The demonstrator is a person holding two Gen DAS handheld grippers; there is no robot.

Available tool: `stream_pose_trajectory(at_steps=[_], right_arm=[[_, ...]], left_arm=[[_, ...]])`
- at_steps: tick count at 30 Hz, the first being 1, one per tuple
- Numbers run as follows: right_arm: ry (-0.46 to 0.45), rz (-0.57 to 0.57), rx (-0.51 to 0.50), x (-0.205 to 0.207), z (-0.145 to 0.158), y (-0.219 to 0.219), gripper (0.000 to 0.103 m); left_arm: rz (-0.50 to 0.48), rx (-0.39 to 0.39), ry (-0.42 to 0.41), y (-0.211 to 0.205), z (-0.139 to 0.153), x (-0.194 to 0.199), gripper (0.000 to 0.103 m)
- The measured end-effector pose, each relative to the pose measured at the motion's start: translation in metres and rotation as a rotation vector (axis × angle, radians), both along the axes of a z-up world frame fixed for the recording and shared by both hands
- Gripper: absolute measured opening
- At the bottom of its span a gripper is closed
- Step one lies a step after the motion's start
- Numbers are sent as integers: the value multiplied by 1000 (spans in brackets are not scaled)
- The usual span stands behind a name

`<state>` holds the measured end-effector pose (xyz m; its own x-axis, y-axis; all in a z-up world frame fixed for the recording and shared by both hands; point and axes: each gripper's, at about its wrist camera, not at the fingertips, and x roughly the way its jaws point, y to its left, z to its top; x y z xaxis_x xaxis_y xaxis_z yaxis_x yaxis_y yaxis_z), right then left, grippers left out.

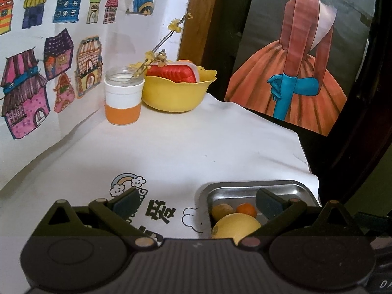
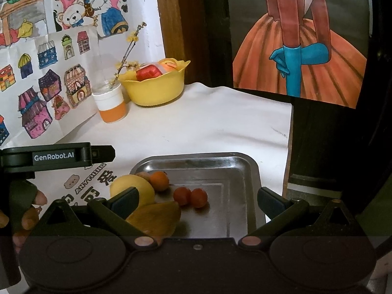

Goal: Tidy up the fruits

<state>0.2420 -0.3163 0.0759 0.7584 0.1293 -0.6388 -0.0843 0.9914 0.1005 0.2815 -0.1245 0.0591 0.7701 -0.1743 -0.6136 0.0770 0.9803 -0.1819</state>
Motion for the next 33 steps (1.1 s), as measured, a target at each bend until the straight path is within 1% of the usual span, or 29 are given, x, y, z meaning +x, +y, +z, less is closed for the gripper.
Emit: stream_pose_trajectory(at_steps=[11, 33], right_arm=[[-13, 2, -1, -13, 6, 3, 102], [-25, -19, -14, -37, 8, 11, 102]], left_arm=[[3, -9, -14, 7, 5, -14, 103], [-6, -9, -44, 13, 2, -42, 103]])
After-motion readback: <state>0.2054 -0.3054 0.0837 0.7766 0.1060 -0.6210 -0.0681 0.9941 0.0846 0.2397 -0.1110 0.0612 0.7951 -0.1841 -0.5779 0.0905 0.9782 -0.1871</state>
